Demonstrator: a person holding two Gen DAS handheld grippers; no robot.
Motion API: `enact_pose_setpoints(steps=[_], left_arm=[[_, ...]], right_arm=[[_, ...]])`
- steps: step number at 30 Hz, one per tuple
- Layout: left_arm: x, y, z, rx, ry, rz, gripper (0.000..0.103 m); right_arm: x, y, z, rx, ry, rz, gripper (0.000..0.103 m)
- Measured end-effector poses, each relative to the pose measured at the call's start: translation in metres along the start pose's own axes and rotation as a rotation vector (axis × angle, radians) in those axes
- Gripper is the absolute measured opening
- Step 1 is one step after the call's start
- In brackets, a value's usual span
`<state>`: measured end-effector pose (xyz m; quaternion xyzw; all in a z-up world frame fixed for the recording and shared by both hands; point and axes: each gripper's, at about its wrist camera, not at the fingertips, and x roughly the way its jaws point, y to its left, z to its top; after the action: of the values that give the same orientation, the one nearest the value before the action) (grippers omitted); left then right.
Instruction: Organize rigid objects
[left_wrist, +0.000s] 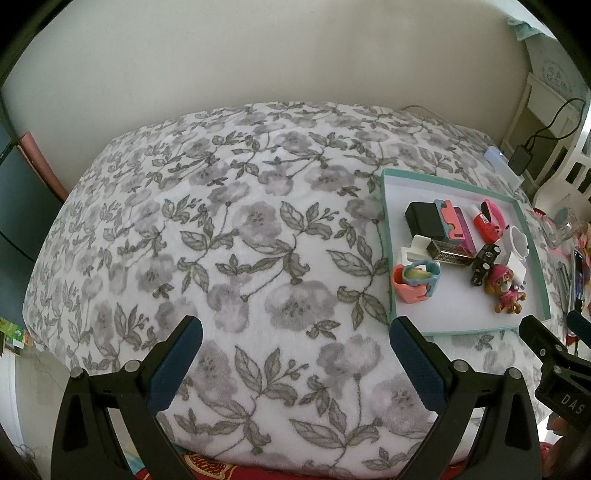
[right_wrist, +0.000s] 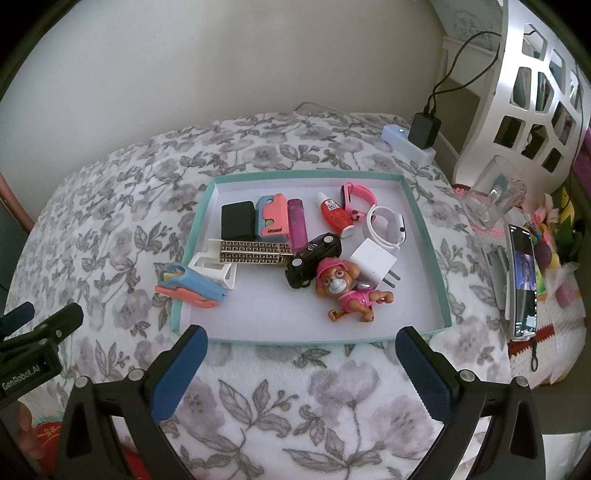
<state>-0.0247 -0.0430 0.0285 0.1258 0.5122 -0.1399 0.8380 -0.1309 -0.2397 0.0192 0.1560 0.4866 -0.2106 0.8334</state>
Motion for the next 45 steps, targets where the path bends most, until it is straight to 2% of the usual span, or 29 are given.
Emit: enact_pose_setpoints(steps=[45], left_arm=[[-0.0006,0.0033,0.0022,-0.057,0.001,0.037,0.101]], right_arm=[[0.0036,0.0023,-0.0021,-0.012,0.01,-0.002,0.103]])
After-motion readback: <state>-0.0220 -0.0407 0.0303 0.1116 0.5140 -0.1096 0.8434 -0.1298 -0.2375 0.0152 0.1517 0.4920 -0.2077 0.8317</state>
